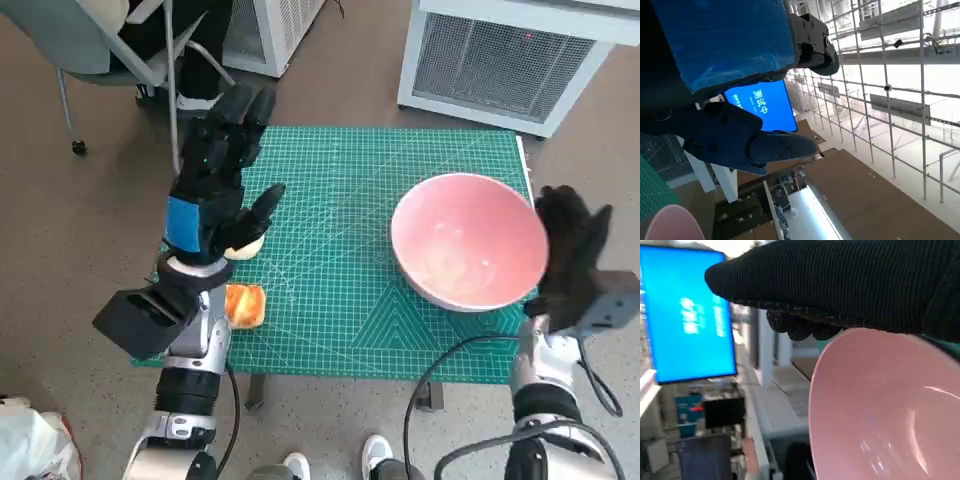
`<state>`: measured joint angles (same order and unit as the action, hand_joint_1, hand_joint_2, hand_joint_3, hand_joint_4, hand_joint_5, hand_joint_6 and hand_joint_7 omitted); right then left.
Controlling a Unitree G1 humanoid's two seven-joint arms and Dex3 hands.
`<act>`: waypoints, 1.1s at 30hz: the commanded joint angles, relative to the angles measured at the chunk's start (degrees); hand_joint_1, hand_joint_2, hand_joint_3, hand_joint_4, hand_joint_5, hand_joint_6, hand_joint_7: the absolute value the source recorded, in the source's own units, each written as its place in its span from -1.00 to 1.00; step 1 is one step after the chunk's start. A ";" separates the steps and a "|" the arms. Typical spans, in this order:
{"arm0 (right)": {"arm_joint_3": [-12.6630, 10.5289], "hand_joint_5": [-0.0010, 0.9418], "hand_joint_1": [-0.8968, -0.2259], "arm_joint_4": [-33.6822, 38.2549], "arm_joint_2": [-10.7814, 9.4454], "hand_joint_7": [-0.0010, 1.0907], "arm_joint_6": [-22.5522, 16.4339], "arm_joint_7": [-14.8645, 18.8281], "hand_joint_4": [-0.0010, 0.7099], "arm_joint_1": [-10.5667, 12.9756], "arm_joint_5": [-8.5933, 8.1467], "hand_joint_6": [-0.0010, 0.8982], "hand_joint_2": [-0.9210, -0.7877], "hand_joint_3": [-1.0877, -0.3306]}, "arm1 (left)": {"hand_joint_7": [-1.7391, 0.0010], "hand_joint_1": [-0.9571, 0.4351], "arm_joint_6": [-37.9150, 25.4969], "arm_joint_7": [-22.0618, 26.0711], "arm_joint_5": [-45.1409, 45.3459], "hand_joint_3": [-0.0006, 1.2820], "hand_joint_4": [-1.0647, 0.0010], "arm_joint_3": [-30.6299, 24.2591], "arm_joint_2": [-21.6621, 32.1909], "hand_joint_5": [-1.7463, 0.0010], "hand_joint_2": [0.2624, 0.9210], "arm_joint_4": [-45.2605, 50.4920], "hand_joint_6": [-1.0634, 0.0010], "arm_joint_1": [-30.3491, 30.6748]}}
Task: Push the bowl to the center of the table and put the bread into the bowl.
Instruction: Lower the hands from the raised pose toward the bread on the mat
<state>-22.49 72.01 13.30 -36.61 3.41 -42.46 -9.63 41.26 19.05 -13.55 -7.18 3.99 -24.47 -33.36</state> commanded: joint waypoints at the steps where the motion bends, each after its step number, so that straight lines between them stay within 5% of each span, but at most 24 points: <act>1: -0.40 -0.99 0.26 1.57 -1.90 -0.17 2.75 0.93 -0.34 -0.85 -1.09 -0.85 -1.00 -0.34 | 0.57 -0.28 -0.08 -0.67 0.42 -0.57 0.33 -0.24 0.50 1.00 1.00 1.68 0.53 1.39; 23: 1.94 -1.00 0.34 3.00 -6.25 -0.22 6.81 -1.15 -0.39 -9.24 1.70 -0.85 -1.00 -0.44 | 0.81 -0.31 -0.09 -1.13 -0.60 -0.59 0.35 -1.79 1.93 1.00 1.00 5.33 0.30 6.00; 33: 2.77 -0.99 0.37 3.85 -7.18 -0.24 11.49 -2.93 -0.39 -12.57 1.85 -0.84 -1.00 -0.46 | 0.83 -0.27 -0.23 -1.59 -0.33 -0.59 0.36 -2.65 2.61 1.00 1.00 6.24 0.26 7.44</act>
<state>-19.90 74.64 6.49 -27.32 1.47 -54.83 -8.57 41.16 17.79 -13.59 -9.41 6.04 -19.50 -26.99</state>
